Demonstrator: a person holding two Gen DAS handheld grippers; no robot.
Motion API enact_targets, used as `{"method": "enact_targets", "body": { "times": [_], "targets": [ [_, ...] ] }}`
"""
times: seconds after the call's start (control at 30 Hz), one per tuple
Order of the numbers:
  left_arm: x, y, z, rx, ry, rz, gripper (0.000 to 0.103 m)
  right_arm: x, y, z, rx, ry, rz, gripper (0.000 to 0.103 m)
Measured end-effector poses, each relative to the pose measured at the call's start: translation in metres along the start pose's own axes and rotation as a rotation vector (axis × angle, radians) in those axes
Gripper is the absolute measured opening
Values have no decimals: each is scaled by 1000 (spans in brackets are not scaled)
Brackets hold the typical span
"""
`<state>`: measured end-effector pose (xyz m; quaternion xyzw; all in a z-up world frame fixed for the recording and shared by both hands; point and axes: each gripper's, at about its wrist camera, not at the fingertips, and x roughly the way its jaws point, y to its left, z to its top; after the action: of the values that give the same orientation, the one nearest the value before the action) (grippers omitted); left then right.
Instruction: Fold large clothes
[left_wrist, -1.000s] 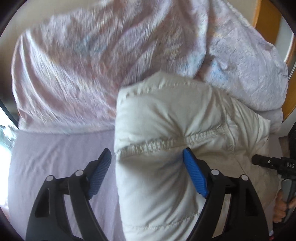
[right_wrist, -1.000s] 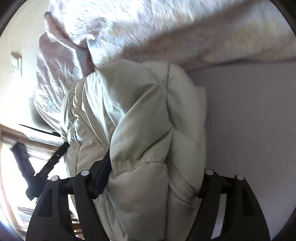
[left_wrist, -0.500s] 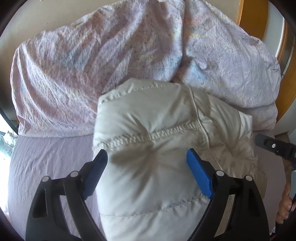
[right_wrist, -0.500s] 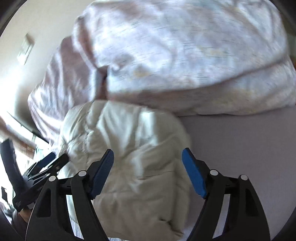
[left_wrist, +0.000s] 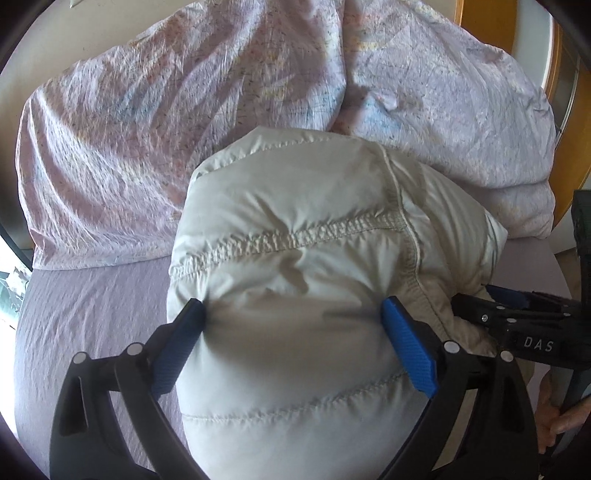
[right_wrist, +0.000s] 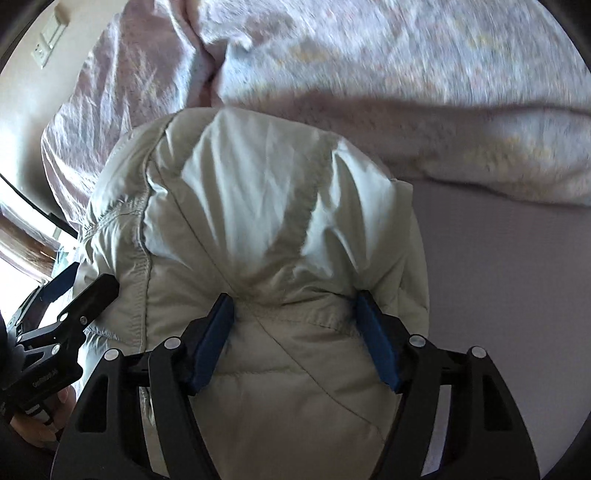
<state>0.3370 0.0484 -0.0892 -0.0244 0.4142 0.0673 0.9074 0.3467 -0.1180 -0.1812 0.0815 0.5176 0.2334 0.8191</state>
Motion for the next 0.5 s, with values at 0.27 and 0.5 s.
{"method": "enact_targets", "body": {
  "times": [0.27, 0.5],
  "targets": [
    [8, -2, -6, 4, -11, 6, 98, 14, -10, -14, 48, -28, 38, 70],
    [12, -2, -8, -10, -28, 13, 100, 13, -16, -21, 56, -48, 48, 70]
  ]
}}
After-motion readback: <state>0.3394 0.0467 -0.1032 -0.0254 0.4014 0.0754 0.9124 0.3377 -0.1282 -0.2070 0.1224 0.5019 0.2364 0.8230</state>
